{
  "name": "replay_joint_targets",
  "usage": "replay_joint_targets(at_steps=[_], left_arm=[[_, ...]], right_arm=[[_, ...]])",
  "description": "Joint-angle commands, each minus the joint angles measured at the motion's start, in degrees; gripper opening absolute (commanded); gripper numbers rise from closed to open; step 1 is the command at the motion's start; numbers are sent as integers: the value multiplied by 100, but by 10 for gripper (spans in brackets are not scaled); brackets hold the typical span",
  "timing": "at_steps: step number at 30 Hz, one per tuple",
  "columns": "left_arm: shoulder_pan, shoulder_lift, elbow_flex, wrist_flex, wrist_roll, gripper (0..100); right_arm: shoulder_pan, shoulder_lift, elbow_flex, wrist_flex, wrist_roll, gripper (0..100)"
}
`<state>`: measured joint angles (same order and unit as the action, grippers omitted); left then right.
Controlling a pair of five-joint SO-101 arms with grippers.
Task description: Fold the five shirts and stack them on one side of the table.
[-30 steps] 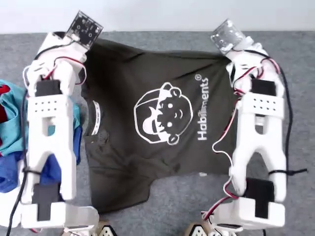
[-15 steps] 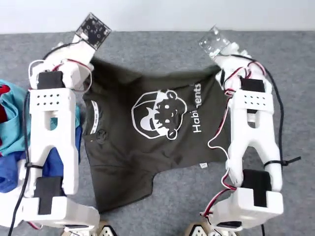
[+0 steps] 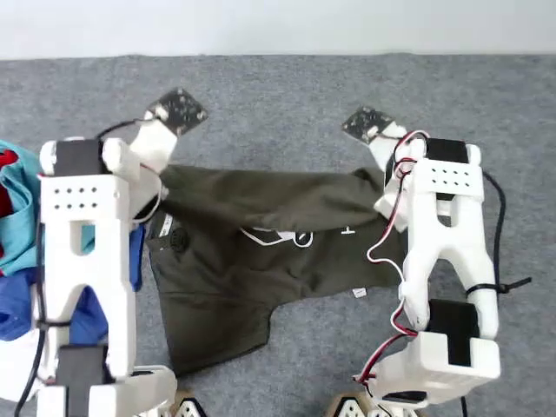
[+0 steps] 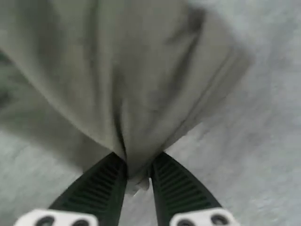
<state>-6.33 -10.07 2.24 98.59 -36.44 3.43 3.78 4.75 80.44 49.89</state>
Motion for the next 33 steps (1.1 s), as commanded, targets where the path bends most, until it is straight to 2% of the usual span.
replay_joint_targets(at_steps=[1, 8, 14, 17, 20, 26, 33], left_arm=[[237, -703, 1007, 220, -264, 14], [695, -1846, 3292, 211, -281, 14], [747, -2743, 4330, 211, -299, 14], [721, -3007, 4769, 211, -659, 13], [607, -3051, 4980, 185, -1090, 13], [149, -3095, 4857, 202, -1099, 13], [79, -3095, 4242, 202, -1099, 13]], right_arm=[[22, -66, -70, 620, 44, 11], [374, -31, -44, 1305, 53, 12], [497, -31, -44, 1710, 193, 12], [646, -22, -44, 1657, 290, 12], [804, -22, -44, 1534, 308, 12], [1051, -110, -105, 1305, 536, 12], [1033, -602, -774, 1411, 536, 12]])
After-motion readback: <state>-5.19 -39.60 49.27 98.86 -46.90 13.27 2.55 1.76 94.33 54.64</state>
